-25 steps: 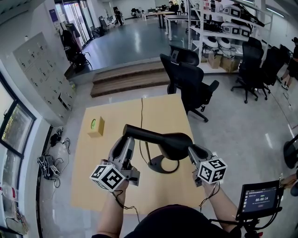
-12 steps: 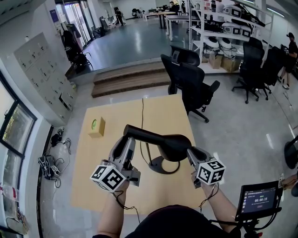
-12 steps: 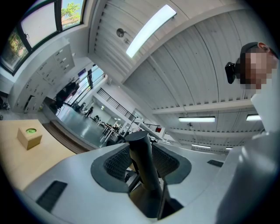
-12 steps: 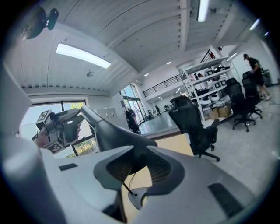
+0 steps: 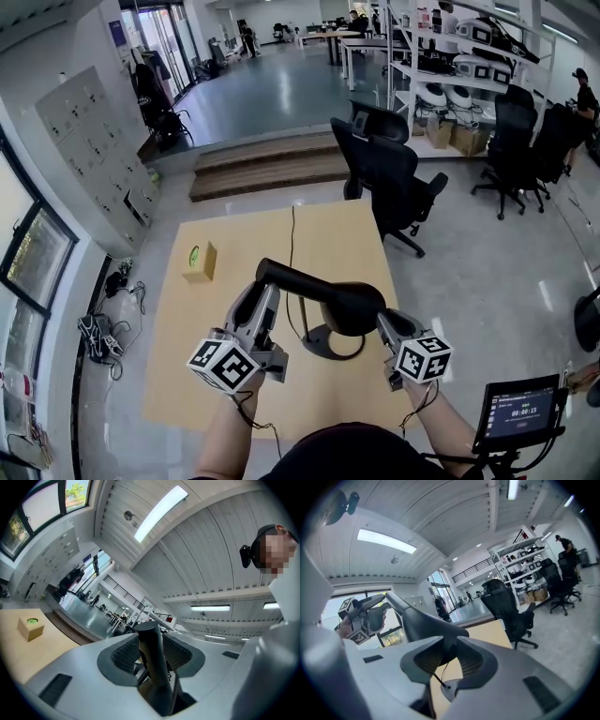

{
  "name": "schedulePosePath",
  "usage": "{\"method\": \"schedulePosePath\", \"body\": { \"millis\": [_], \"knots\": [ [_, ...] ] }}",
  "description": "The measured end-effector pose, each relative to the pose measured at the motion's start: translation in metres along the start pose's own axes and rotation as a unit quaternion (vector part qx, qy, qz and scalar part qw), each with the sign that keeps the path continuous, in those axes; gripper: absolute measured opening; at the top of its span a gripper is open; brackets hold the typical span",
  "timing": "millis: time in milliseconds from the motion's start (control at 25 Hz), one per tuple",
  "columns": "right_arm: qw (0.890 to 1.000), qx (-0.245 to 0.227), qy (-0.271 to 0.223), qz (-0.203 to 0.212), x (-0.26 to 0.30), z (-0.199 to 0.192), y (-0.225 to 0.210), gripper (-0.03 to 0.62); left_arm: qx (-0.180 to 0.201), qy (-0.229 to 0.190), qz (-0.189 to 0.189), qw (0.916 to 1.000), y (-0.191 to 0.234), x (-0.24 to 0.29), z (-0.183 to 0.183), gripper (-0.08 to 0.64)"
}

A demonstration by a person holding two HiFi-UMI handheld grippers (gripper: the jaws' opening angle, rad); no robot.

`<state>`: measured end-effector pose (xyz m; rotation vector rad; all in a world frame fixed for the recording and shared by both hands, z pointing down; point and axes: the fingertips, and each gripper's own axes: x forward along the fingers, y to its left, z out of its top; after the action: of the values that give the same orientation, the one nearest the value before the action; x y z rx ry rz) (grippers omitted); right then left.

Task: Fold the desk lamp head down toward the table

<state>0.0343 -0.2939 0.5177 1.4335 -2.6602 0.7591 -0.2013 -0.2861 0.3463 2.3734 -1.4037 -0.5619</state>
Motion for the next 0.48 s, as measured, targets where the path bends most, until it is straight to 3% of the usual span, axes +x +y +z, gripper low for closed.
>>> {"method": "schedulePosePath", "body": {
  "millis": [480],
  "knots": [
    [1.000,0.014,-0.003,0.002,0.0026,-0.0014,0.0014,0.089,0.002,0.000,0.000,1.0000,-0.0009,0.0004,0.0034,0.150]
  ]
}}
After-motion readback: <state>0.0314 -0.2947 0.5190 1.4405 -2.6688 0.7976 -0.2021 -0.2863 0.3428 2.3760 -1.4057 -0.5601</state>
